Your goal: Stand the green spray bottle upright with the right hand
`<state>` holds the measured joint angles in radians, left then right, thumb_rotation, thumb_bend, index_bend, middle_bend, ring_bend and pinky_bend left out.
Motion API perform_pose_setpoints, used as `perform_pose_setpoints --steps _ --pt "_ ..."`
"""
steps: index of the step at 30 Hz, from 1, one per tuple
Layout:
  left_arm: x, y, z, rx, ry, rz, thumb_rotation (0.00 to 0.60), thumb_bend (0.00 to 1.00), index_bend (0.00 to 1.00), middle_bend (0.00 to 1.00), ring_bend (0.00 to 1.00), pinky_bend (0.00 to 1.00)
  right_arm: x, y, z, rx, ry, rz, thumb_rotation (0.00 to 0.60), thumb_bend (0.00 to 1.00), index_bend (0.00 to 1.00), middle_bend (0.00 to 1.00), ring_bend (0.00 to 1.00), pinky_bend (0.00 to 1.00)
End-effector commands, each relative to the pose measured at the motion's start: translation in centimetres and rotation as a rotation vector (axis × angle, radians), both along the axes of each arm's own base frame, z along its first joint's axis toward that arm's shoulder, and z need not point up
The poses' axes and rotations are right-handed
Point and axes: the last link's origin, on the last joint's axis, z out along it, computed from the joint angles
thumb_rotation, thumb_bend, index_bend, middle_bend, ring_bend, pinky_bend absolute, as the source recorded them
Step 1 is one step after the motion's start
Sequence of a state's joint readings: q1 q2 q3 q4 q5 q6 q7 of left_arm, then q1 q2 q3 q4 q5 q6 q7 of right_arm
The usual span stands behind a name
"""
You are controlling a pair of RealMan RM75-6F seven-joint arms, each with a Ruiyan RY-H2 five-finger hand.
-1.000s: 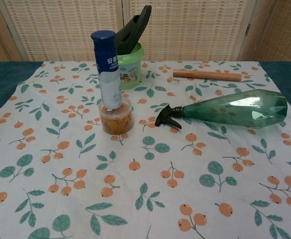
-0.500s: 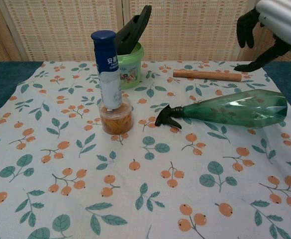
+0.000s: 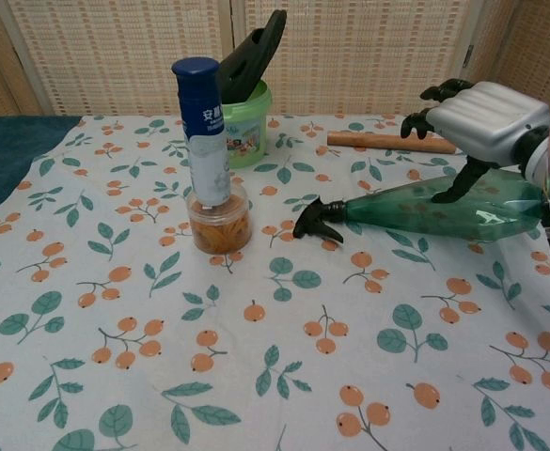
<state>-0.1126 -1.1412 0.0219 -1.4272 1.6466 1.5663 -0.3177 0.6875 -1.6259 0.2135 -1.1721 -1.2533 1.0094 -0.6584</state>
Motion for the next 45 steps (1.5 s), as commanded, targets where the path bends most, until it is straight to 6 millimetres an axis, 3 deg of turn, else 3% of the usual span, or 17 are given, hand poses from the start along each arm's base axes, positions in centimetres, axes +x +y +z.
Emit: perform_pose_setpoints --steps 1,11,22,29,35,41,45 --pt "0.0 0.0 0.0 0.000 -0.001 -0.001 0.600 0.23 0.00 0.00 0.00 0.00 0.1 -0.1 -1.0 0.030 -0.025 -0.031 0.600 0.00 0.19 0.24 0.00 0.00" --pt "-0.1 0.1 0.2 -0.001 -0.009 0.002 0.600 0.22 0.00 0.00 0.00 0.00 1.2 -0.4 -1.6 0.048 -0.082 -0.051 0.600 0.00 0.17 0.23 0.00 0.00" --pt "-0.2 0.1 0.3 -0.004 -0.017 0.004 0.600 0.22 0.00 0.00 0.00 0.00 1.4 -1.3 -4.6 0.093 -0.098 -0.091 0.600 0.00 0.15 0.23 0.00 0.00" --pt "-0.4 0.1 0.3 -0.009 -0.023 0.010 0.600 0.22 0.00 0.00 0.00 0.00 2.1 -2.2 -5.3 0.087 -0.124 -0.086 0.600 0.00 0.16 0.23 0.00 0.00" --pt "-0.3 0.1 0.2 -0.023 -0.026 0.003 0.600 0.23 0.00 0.00 0.00 0.00 2.5 -3.2 -5.8 0.069 -0.112 -0.101 0.600 0.00 0.17 0.23 0.04 0.10" --pt "-0.4 0.1 0.3 -0.024 -0.032 0.008 0.600 0.22 0.00 0.00 0.00 0.00 2.5 -3.7 -6.8 0.079 -0.094 -0.117 0.600 0.00 0.18 0.23 0.06 0.14" --pt "-0.5 0.1 0.4 -0.024 -0.034 0.009 0.600 0.22 0.00 0.00 0.00 0.00 2.8 -3.9 -7.4 0.082 -0.087 -0.103 0.600 0.00 0.23 0.23 0.12 0.19"
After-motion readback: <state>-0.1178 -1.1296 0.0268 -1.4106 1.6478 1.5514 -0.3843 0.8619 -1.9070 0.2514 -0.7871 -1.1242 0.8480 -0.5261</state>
